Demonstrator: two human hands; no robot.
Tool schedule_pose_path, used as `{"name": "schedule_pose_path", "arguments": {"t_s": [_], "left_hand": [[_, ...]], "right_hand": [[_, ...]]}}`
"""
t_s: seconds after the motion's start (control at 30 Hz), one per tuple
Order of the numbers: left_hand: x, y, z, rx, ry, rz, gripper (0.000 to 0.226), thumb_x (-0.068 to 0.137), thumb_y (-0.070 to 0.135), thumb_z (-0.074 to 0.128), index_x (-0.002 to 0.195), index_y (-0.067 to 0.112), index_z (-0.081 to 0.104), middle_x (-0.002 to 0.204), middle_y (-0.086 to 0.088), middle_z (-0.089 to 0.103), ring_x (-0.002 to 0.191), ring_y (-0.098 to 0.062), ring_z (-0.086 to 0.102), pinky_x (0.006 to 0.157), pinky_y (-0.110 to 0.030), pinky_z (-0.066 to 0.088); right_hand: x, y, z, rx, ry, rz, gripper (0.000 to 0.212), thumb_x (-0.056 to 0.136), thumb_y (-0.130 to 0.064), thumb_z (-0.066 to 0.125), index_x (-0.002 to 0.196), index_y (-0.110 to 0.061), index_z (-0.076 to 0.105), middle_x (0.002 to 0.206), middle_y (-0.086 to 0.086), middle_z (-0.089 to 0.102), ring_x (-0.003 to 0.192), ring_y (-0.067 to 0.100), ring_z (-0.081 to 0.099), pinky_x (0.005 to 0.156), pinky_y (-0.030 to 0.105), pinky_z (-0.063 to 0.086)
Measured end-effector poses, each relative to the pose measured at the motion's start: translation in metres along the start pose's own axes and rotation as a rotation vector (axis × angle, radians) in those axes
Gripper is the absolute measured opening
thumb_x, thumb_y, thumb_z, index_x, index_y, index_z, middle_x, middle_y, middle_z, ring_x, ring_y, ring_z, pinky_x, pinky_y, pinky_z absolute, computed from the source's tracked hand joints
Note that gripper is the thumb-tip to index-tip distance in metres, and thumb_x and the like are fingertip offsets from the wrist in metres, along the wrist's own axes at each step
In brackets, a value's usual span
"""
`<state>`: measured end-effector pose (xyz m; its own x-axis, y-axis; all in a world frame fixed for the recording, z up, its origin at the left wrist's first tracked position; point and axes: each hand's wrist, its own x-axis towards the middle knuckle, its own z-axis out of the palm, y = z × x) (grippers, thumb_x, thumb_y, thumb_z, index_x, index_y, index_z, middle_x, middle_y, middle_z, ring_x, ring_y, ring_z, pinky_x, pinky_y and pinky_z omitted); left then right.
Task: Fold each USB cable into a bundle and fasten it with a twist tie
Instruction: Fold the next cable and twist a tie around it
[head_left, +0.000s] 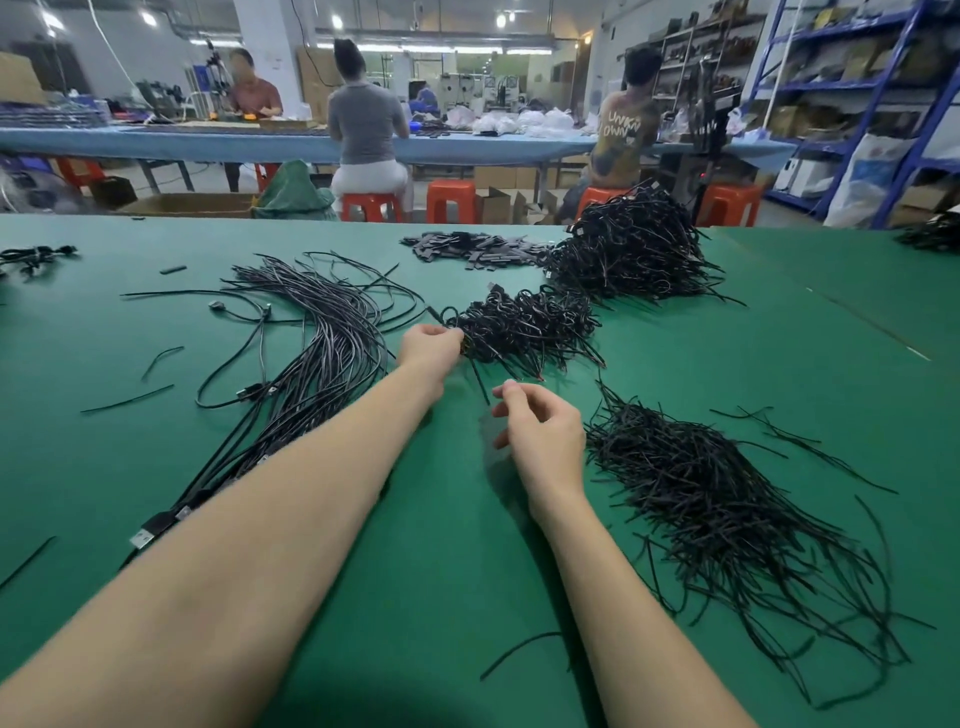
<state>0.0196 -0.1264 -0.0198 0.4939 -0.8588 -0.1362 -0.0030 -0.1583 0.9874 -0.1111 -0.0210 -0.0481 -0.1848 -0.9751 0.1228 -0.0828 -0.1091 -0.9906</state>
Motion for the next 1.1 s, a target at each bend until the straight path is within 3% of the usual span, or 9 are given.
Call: {"name": "schedule_pose_path", "arguments": {"t_s": [0.23, 0.33, 0.47, 0.6, 0.73, 0.83, 0.93, 1.0, 1.1], "left_hand": [[0.01, 0.002, 0.007, 0.509, -0.091, 0.121, 0.022, 0.093, 0.011, 0.051, 0.11, 0.009, 0.065, 0.115, -0.015, 0.067, 0.105, -0.03, 0.062, 0.089, -0.033, 0.05], [0.013, 0.005, 0.008, 0.576, -0.17, 0.121, 0.038, 0.096, 0.014, 0.053, 0.132, 0.005, 0.059, 0.129, -0.015, 0.063, 0.118, -0.033, 0.06, 0.1, -0.036, 0.05], [0.004, 0.006, 0.006, 0.592, -0.172, 0.119, 0.046, 0.095, 0.005, 0.048, 0.14, 0.002, 0.05, 0.136, -0.018, 0.058, 0.122, -0.033, 0.057, 0.101, -0.035, 0.048], [-0.024, -0.005, -0.003, 0.356, 0.028, 0.188, 0.028, 0.093, 0.014, 0.051, 0.118, 0.011, 0.062, 0.125, -0.011, 0.062, 0.11, -0.025, 0.057, 0.093, -0.03, 0.043], [-0.077, -0.032, -0.01, 0.08, -0.095, 0.205, 0.008, 0.094, 0.021, 0.057, 0.091, 0.016, 0.062, 0.092, -0.006, 0.068, 0.084, -0.022, 0.06, 0.08, -0.038, 0.049], [-0.107, -0.051, -0.019, 0.158, -0.163, 0.324, 0.017, 0.097, 0.022, 0.056, 0.083, 0.017, 0.065, 0.082, -0.004, 0.071, 0.074, -0.021, 0.062, 0.074, -0.036, 0.05], [-0.121, -0.053, -0.02, 0.34, -0.194, 0.481, 0.02, 0.097, 0.02, 0.055, 0.078, 0.021, 0.062, 0.069, 0.007, 0.064, 0.063, -0.006, 0.057, 0.064, -0.027, 0.044], [-0.123, -0.052, -0.02, 0.414, -0.205, 0.525, 0.02, 0.097, 0.021, 0.054, 0.078, 0.021, 0.059, 0.064, 0.009, 0.058, 0.058, -0.005, 0.05, 0.06, -0.027, 0.038], [-0.129, -0.051, -0.021, 0.476, -0.229, 0.525, 0.017, 0.097, 0.024, 0.055, 0.083, 0.015, 0.06, 0.063, 0.006, 0.055, 0.063, -0.02, 0.05, 0.059, -0.032, 0.035]], "right_hand": [[0.002, 0.001, 0.002, -0.087, -0.056, 0.023, 0.02, 0.092, -0.035, 0.06, 0.078, -0.03, 0.074, 0.074, -0.015, 0.073, 0.072, 0.023, 0.069, 0.077, 0.04, 0.056], [0.002, 0.001, 0.003, -0.119, -0.074, 0.027, 0.019, 0.091, -0.035, 0.061, 0.08, -0.029, 0.076, 0.075, -0.014, 0.074, 0.074, 0.023, 0.071, 0.08, 0.042, 0.058], [0.002, 0.001, 0.002, -0.138, -0.092, 0.041, 0.02, 0.09, -0.036, 0.061, 0.08, -0.029, 0.076, 0.075, -0.013, 0.074, 0.076, 0.022, 0.071, 0.082, 0.045, 0.059], [0.0, -0.002, 0.002, -0.149, -0.095, 0.037, 0.02, 0.09, -0.034, 0.062, 0.078, -0.027, 0.077, 0.076, -0.009, 0.075, 0.076, 0.022, 0.071, 0.082, 0.042, 0.058], [0.0, -0.004, -0.003, -0.093, -0.079, 0.021, 0.019, 0.091, -0.025, 0.063, 0.077, -0.023, 0.076, 0.073, -0.004, 0.074, 0.064, 0.021, 0.067, 0.068, 0.035, 0.053], [0.005, -0.008, -0.008, 0.081, -0.043, 0.105, 0.01, 0.096, -0.024, 0.063, 0.09, -0.02, 0.071, 0.068, -0.003, 0.072, 0.049, 0.013, 0.058, 0.051, 0.024, 0.044], [0.01, -0.016, -0.018, 0.254, -0.058, 0.241, 0.008, 0.099, -0.025, 0.062, 0.102, -0.017, 0.064, 0.073, -0.003, 0.069, 0.046, 0.01, 0.057, 0.044, 0.021, 0.044], [0.01, -0.023, -0.025, 0.184, -0.117, 0.222, 0.006, 0.099, -0.024, 0.062, 0.099, -0.019, 0.065, 0.076, -0.003, 0.07, 0.048, 0.008, 0.059, 0.046, 0.019, 0.045], [0.012, -0.04, -0.029, -0.129, -0.207, -0.031, 0.008, 0.095, -0.023, 0.064, 0.091, -0.022, 0.071, 0.077, -0.006, 0.072, 0.058, 0.006, 0.063, 0.055, 0.021, 0.049]]}}
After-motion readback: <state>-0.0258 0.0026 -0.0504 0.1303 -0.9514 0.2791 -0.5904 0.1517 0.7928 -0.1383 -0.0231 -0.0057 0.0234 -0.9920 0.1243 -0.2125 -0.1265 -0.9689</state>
